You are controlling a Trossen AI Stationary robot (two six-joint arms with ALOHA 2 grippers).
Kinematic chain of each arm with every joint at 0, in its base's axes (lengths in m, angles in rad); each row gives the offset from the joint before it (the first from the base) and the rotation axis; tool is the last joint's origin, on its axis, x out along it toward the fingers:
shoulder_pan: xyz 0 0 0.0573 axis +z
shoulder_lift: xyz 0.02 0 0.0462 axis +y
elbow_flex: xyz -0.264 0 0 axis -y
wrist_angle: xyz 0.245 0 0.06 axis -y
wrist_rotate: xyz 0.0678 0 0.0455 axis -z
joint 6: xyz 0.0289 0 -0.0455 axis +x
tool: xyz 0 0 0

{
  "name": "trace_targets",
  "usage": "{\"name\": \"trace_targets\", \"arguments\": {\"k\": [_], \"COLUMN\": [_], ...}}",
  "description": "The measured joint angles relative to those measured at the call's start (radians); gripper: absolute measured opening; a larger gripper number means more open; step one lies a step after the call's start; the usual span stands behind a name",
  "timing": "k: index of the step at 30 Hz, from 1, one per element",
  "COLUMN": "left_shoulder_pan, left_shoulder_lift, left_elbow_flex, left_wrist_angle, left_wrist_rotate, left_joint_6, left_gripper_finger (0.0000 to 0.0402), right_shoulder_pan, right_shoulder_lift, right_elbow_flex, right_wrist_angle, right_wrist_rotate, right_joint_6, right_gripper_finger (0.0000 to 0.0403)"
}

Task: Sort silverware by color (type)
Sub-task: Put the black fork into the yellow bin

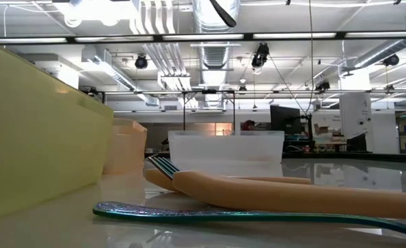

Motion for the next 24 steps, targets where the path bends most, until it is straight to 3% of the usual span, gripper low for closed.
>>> {"name": "trace_targets", "arguments": {"k": [6,14,18,20,24], "left_shoulder_pan": [0.0,0.0,0.0,0.0,0.0], "left_shoulder_lift": [0.0,-0.003,-0.003,-0.003,-0.004], "left_elbow_flex": [0.0,0.004,0.032,0.058,0.129], "left_wrist_angle": [0.001,-0.016,-0.015,-0.016,-0.014], "left_wrist_rotate": [0.0,0.003,0.014,0.066,0.264], "left_joint_6": [0.005,0.035,0.146,0.228,0.395], "left_gripper_finger": [0.0002,0.0001,0.0001,0.0001,0.0001], "right_shoulder_pan": [-0.001,0.003,0.008,0.009,0.008], "right_shoulder_lift": [0.0,0.0,-0.003,-0.009,-0.029], "right_elbow_flex": [0.0,0.0,0.0,0.0,0.0], "right_wrist_angle": [0.0,-0.01,-0.052,-0.093,-0.21], "right_wrist_rotate": [0.001,0.0,0.0,0.0,0.0], "right_joint_6": [0.007,-0.021,0.04,0.091,0.227], "right_gripper_finger": [0.0021,0.0103,0.0133,0.0137,0.0139]}}
